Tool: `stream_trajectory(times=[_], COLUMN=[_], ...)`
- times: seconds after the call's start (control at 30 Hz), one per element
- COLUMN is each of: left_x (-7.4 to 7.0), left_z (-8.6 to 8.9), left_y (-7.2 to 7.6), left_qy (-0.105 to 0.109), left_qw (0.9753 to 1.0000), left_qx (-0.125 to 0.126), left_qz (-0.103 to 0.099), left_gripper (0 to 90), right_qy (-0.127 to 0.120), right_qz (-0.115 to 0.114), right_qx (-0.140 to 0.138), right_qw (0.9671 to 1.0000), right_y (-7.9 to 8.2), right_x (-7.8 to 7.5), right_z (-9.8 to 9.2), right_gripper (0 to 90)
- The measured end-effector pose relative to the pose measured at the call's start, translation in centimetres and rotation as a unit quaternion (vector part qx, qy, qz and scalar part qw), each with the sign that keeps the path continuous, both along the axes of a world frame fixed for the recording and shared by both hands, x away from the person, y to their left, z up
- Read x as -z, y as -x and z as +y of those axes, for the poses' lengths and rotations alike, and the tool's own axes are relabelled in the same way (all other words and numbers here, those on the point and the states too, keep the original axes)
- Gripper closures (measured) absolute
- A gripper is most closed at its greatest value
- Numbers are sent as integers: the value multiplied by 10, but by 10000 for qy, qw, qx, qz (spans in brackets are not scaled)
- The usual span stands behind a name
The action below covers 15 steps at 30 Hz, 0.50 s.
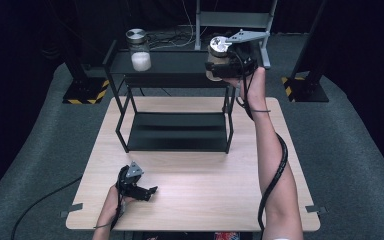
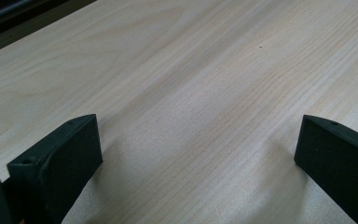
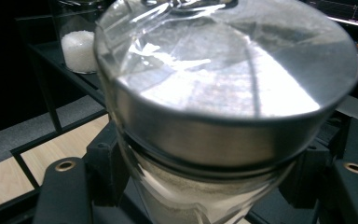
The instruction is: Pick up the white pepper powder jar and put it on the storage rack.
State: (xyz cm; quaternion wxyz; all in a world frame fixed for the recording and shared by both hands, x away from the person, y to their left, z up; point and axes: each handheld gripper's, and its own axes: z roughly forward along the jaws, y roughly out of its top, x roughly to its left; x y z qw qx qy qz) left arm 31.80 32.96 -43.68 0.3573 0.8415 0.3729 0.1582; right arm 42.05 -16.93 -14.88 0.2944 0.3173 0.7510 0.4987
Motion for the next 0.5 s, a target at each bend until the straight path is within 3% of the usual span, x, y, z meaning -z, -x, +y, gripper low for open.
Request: stream_trajectory(times=[0.5], left_x=[0], left_z=[0], left_y=[0], left_qy=[0], left_qw=[10000], left_qx=[0], left_qz=[-2], left_gripper=[0], right_qy=[38], right_qz=[197], right_qx=[201], right_qw=[9996], right_y=[-20], right_x=[-2], right_z=[7], right_gripper=[302])
